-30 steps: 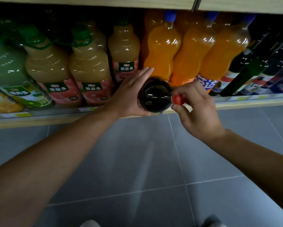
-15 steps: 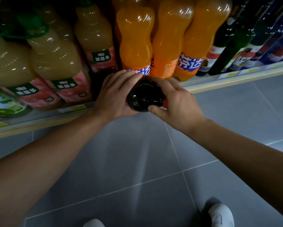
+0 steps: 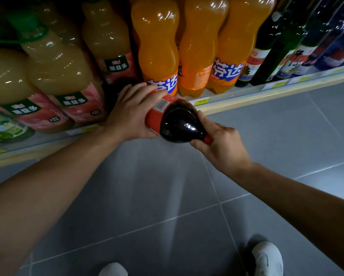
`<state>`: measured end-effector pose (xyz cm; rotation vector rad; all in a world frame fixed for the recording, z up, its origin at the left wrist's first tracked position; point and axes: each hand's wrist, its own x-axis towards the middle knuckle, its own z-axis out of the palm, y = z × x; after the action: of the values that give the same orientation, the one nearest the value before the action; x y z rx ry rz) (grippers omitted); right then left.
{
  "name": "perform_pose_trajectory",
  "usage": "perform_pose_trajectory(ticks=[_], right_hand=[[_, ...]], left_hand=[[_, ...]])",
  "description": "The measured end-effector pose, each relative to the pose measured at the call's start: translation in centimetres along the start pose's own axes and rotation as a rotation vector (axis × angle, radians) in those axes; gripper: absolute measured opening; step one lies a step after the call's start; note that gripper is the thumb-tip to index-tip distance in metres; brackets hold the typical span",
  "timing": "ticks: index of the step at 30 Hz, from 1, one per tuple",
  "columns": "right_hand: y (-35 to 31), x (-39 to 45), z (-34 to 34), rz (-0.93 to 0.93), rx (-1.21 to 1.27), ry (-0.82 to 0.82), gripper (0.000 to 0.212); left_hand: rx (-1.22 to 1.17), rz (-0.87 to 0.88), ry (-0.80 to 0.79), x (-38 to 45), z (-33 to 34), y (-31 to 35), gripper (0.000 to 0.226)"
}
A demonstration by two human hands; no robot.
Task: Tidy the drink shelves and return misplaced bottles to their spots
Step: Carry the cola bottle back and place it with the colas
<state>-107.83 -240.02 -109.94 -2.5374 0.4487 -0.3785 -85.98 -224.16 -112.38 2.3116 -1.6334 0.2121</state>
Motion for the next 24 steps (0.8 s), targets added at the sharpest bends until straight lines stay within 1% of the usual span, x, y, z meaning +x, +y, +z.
perform_pose_trajectory(ticks=[4,8,13,16,18,22,24], right_hand=[[1.2,-0.4,-1.1,-0.043,0.077,0.029,0.076],[1.3,-0.7,-2.4,0.069,0.198,0.046,0.073],[0.4,-1.4,-4.7,0.035,0.203,0.074,0.069],[0.5,-2.0,-7.2,0.046,0.179,0.009,0.065],[0.6,-2.6,-8.1,0.065,0.159,-0.047,0.061],[1.2,-3.4,-7.6,0.167,0.148,-0.207,0.053],[1.9,-3.6,-6.9,0.189,0.167,-0.264,0.050]], left_hand=[[0.088,0.003,0.173,-1.0,0.3,1.6,0.092],[0.100,0.010,0.204,-0.7,0.3,2.6,0.091],[-0.008,0.012,0.233,-0.9,-1.0,3.7,0.095],[-0.121,-0.039,0.149,-1.6,-1.2,5.9,0.102],[-0.211,-0.105,0.069,-2.7,-0.7,7.4,0.107],[-0.470,-0.291,-0.132,-5.1,2.0,9.3,0.116],[-0.514,-0.351,-0.199,-6.0,3.2,10.0,0.118]])
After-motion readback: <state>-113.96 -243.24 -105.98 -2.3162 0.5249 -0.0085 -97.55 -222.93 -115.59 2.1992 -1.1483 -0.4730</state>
